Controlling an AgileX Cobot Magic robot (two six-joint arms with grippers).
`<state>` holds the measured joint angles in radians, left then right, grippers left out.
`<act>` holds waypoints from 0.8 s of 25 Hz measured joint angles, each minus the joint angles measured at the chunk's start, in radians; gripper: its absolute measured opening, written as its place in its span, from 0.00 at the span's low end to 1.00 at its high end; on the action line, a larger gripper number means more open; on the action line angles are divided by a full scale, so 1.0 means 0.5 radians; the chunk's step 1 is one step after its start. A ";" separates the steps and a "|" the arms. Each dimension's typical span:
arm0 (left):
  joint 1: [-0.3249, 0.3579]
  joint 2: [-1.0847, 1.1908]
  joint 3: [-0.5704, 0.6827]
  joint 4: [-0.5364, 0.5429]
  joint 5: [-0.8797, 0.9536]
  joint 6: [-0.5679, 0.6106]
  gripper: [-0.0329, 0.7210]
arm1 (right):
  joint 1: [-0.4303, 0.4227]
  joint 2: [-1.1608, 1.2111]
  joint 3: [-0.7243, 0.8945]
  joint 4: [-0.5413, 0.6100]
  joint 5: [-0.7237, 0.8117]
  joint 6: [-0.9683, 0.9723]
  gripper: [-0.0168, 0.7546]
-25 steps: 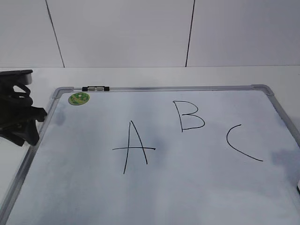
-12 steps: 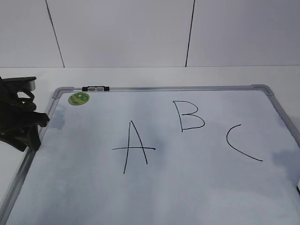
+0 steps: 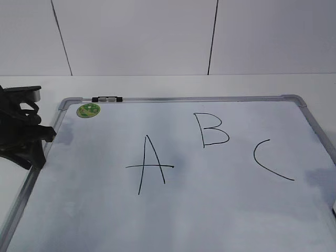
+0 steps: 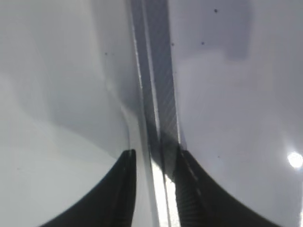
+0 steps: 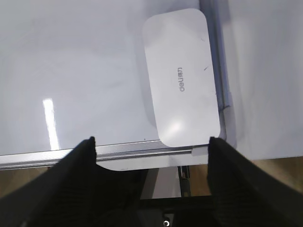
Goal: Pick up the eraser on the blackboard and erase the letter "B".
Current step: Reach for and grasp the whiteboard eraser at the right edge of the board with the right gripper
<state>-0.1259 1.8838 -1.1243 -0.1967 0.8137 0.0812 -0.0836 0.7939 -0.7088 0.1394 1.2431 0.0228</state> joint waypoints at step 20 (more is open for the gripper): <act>-0.004 0.000 -0.004 -0.027 0.007 -0.056 0.08 | 0.000 0.147 0.000 -0.136 0.000 0.000 0.78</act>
<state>-0.1278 1.8838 -1.1265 -0.2101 0.8173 0.0531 -0.0836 0.8676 -0.7088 0.0716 1.2431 0.0228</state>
